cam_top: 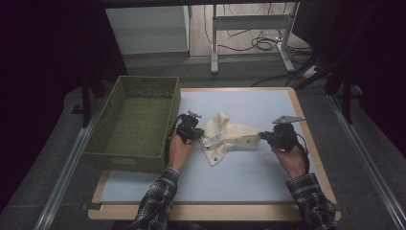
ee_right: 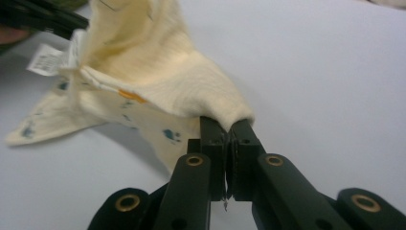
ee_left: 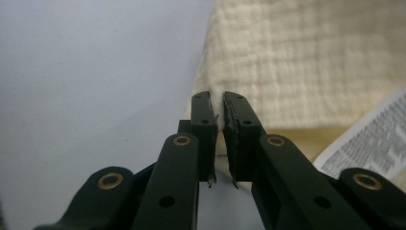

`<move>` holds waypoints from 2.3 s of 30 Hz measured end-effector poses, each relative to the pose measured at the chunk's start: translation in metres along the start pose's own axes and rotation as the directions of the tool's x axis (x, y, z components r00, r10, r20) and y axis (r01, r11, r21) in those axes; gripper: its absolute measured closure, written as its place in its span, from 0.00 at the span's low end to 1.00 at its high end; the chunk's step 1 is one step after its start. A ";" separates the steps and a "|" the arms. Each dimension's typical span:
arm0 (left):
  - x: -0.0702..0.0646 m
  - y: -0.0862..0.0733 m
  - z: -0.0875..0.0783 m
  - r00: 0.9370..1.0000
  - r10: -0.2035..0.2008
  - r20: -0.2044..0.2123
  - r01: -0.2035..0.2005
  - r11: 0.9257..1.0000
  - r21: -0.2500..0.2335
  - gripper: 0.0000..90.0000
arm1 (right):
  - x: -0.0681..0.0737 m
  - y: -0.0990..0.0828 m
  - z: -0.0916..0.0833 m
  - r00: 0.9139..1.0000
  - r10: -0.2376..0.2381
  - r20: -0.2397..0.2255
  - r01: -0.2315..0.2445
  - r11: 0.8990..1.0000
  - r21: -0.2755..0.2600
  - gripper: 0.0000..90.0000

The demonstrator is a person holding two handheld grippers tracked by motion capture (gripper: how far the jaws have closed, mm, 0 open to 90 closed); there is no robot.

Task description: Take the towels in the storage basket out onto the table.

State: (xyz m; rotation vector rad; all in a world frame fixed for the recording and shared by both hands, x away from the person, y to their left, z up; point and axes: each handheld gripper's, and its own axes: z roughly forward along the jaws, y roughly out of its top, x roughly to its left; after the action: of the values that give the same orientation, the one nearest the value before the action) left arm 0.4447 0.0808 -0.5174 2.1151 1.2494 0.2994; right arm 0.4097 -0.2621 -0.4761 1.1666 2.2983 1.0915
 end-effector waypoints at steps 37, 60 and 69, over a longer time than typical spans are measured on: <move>-0.076 -0.071 -0.029 0.963 0.241 0.122 -0.229 0.967 -0.110 0.50 | 0.050 0.017 0.047 0.968 -0.142 -0.209 0.149 0.989 0.020 0.67; -0.083 -0.088 -0.058 0.941 0.307 0.140 -0.296 0.951 -0.092 0.97 | 0.005 0.025 -0.005 0.992 -0.124 -0.024 0.125 0.992 0.025 0.98; -0.083 -0.099 -0.057 0.935 0.292 0.199 -0.282 0.956 -0.076 0.68 | -0.038 -0.011 -0.006 0.999 -0.001 0.053 -0.004 0.994 0.110 0.84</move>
State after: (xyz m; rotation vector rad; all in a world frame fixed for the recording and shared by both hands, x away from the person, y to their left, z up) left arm 0.3043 0.0670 -0.5265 2.2235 0.8052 0.2217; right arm 0.4228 -0.2996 -0.4821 1.2230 2.3426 0.9328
